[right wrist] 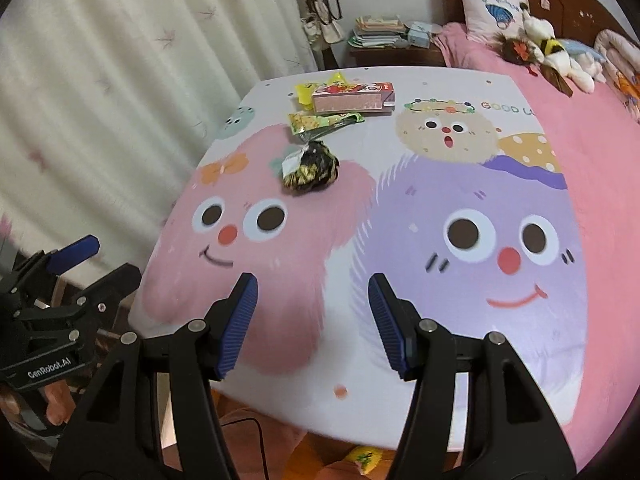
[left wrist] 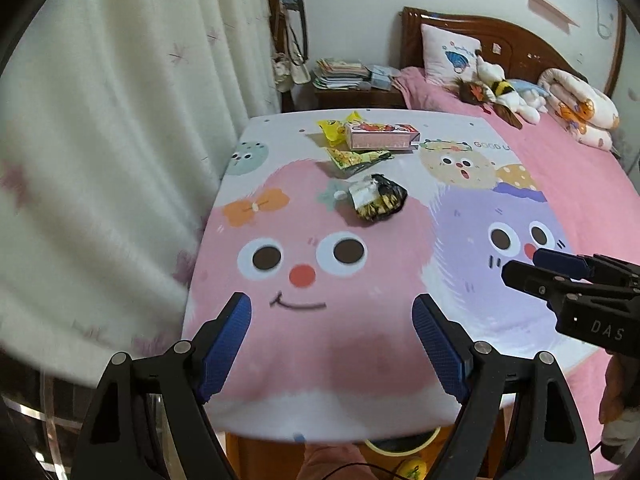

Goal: Collect trash
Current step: 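Grasp the green NB cracker packet with the left tool while the right tool grasps the black-and-gold wrapper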

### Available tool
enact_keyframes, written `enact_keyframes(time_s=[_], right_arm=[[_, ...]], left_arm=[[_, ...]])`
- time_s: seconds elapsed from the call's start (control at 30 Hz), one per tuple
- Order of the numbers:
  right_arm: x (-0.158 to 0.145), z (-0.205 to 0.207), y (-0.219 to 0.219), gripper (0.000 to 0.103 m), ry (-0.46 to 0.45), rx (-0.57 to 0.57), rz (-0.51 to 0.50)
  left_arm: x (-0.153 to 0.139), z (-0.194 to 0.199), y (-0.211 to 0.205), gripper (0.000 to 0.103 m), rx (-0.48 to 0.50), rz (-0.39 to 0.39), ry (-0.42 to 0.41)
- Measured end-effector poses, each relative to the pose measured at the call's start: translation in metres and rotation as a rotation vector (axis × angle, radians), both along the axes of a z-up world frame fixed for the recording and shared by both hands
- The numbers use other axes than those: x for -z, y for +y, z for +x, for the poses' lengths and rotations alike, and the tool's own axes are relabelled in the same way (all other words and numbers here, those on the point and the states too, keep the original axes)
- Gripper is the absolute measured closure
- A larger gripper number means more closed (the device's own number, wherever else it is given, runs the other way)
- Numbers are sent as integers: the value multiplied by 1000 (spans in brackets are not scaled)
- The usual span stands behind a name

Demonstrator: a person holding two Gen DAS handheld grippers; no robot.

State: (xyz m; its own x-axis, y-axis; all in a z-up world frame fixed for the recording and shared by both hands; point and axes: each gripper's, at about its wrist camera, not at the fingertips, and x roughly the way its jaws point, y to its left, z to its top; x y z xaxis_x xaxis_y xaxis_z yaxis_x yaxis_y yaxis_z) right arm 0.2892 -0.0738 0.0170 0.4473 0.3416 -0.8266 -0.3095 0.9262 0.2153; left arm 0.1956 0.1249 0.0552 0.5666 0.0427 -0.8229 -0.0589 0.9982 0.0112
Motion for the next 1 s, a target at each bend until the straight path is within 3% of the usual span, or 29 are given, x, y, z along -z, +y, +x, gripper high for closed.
enact_keyframes(time_s=[0.27,0.5,0.73,0.87,1.0], right_arm=[[26,98,54,48,45,87,10],[85,181,74,48,171,223,44],[131,213,86,48,247,249,74],[136,216,86,55,254,261,126],[126,216,84,59,221,267,99]], left_arm=[[29,114,66,18,86,-53,80],[59,204,90,19,197,-61,135],[71,264,94,19,281,-95,167],[74,297,92,19,322,-106,169],[84,329,79,19,371,-117,196]])
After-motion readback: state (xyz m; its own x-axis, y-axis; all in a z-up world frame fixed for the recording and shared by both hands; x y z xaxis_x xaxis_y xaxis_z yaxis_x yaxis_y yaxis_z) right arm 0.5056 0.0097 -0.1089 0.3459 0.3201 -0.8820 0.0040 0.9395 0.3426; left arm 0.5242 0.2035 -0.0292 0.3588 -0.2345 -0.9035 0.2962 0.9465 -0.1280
